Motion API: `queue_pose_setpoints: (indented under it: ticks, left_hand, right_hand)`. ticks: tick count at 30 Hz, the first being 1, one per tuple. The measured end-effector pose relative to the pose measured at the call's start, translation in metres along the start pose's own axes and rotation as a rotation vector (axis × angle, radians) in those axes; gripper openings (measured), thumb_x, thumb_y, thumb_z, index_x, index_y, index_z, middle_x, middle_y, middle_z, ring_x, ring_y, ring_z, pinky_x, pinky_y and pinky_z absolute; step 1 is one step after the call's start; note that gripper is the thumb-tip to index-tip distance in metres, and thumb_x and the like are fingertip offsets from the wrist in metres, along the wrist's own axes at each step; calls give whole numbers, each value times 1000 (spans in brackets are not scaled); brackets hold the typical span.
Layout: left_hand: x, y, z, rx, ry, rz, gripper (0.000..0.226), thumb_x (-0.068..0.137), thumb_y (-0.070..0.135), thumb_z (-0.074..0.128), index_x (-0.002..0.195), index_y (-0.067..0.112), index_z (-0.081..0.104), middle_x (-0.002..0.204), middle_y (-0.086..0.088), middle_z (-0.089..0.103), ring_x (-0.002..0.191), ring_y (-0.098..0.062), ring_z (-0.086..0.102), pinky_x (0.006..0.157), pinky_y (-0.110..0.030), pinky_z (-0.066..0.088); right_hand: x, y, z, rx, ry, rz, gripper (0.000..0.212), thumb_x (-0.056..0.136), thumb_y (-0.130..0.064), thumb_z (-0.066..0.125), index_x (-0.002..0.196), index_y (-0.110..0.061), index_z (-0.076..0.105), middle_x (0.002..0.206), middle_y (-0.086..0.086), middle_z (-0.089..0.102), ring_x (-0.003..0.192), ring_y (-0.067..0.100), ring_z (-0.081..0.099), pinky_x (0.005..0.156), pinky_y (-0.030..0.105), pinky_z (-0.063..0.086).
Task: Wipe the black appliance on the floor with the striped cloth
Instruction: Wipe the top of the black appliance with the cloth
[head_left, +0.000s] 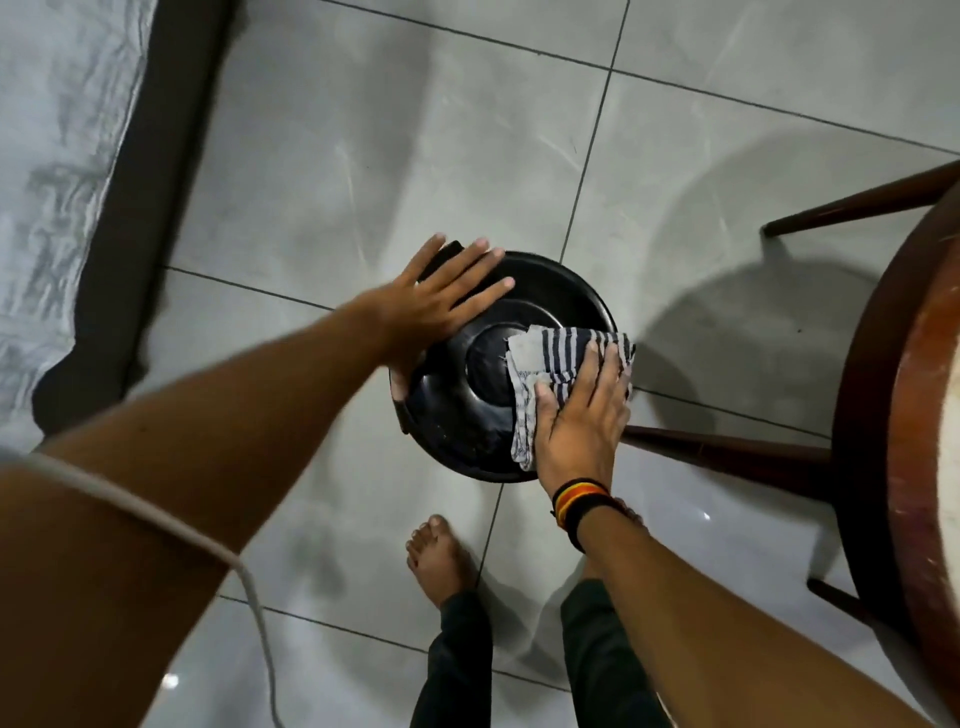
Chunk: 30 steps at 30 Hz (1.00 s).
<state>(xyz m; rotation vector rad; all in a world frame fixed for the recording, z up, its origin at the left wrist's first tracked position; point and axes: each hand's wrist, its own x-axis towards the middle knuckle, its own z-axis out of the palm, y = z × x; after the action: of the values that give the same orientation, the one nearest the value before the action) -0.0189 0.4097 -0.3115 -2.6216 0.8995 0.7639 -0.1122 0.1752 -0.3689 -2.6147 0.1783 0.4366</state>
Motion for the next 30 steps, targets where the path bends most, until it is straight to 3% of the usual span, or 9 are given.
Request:
queue_pose_setpoints:
  ticks: [2, 4, 9, 14, 19, 21, 26, 28, 30]
  left_hand:
    - [18, -12, -8, 16, -102, 103, 191, 23, 73, 92, 157, 14, -31, 168, -24, -27, 159, -40, -14, 127, -62, 4]
    - [23, -7, -5, -57, -120, 63, 194, 20, 75, 92, 157, 17, -32, 167, -26, -27, 158, -44, -11, 126, -63, 8]
    - [2, 29, 26, -315, 43, -221, 188, 16, 89, 79, 165, 12, -7, 171, -29, -5, 157, -49, 8, 123, -64, 20]
    - [-14, 93, 32, -764, 39, -644, 186, 25, 86, 84, 162, 13, -18, 170, -21, -21, 158, -44, -13, 125, -64, 3]
    - [-17, 107, 35, -888, 64, -784, 182, 34, 83, 86, 161, 9, -21, 169, -19, -26, 157, -41, -21, 126, -63, 1]
    - [-17, 106, 36, -900, 71, -780, 181, 35, 82, 87, 161, 9, -20, 169, -20, -26, 157, -42, -22, 126, -64, 1]
    - [-18, 104, 35, -922, 36, -779, 183, 35, 79, 89, 159, 10, -26, 167, -20, -31, 155, -42, -27, 125, -62, -7]
    - [-14, 107, 34, -928, 50, -814, 183, 35, 78, 90, 159, 11, -25, 167, -19, -31, 155, -41, -26, 126, -61, -6]
    - [-13, 110, 33, -947, 60, -862, 181, 37, 77, 90, 159, 10, -26, 168, -18, -30, 156, -41, -24, 127, -61, -4]
  right_hand:
    - [11, 4, -4, -14, -26, -31, 71, 101, -53, 28, 160, -18, 9, 170, 10, 5, 155, 38, 7, 121, 63, 16]
    - [30, 12, -12, -73, -41, -103, 69, 103, -51, 30, 160, -18, 9, 170, 10, 4, 156, 37, 2, 123, 62, 13]
    - [94, 7, -40, -206, -106, -332, 63, 104, -45, 32, 160, -20, 17, 170, 6, 8, 157, 32, 7, 124, 59, 12]
    - [108, -36, -34, -441, -212, -633, 61, 103, -44, 27, 160, -25, 18, 170, 4, 11, 157, 35, 5, 121, 65, 10]
    - [59, -17, -32, -624, -359, -975, 58, 103, -42, 31, 158, -27, 22, 169, 4, 19, 156, 34, 11, 122, 64, 13]
    - [41, 14, -46, -618, -411, -943, 61, 104, -39, 40, 159, -32, 17, 169, 2, 17, 157, 33, 9, 121, 65, 15]
    - [61, 13, -60, -385, -277, -424, 57, 106, -44, 26, 160, -38, 6, 171, -4, -1, 157, 27, -5, 122, 65, 1]
    - [75, -24, -38, -375, -245, -430, 59, 105, -47, 25, 160, -34, 7, 171, -1, -4, 157, 31, -8, 121, 62, -5]
    - [70, -54, -13, -460, -257, -566, 59, 105, -44, 25, 161, -32, 7, 171, 2, -4, 156, 35, -9, 121, 64, -7]
